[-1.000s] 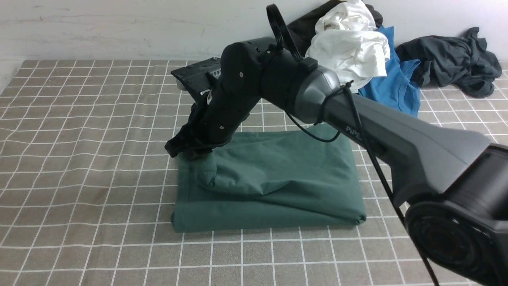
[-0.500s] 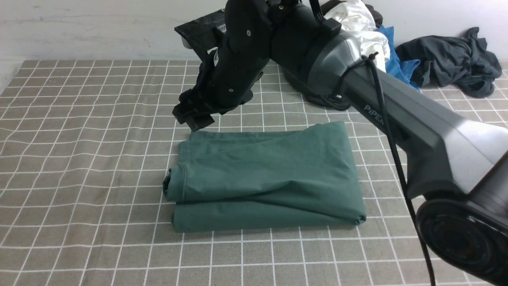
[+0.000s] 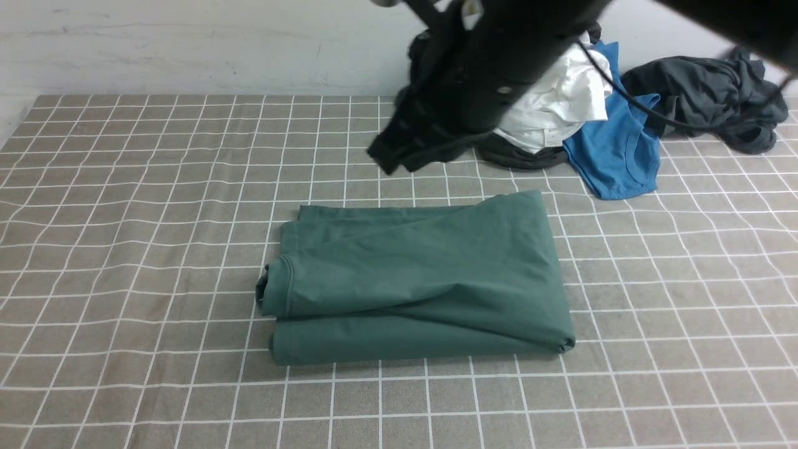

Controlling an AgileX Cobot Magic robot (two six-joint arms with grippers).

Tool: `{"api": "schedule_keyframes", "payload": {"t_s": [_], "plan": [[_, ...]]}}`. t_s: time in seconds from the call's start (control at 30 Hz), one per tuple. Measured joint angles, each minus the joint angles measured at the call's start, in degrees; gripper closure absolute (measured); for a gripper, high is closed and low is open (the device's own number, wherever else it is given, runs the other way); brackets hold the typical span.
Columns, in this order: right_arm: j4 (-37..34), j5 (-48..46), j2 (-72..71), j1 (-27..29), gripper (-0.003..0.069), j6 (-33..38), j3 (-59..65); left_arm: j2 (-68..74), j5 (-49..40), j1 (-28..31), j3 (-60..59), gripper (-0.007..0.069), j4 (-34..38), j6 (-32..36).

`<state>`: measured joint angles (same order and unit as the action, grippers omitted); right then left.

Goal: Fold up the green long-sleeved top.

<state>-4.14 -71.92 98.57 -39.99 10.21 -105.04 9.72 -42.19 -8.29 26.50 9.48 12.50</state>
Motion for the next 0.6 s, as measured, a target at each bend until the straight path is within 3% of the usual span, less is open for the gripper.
{"api": "schedule_keyframes", "payload": {"t_s": [0.23,0.6], "plan": [[-1.15,8.89,-18.53,2.86,0.0673,1.46,20.42,-0.12,0.63,0.0,-4.65,0.0631,0.0,0.0],[-2.57,31.05,-51.61,3.13,0.0673,2.16,48.94,-0.12,0.41,0.0,-4.98,0.0631,0.05,0.0]]}}
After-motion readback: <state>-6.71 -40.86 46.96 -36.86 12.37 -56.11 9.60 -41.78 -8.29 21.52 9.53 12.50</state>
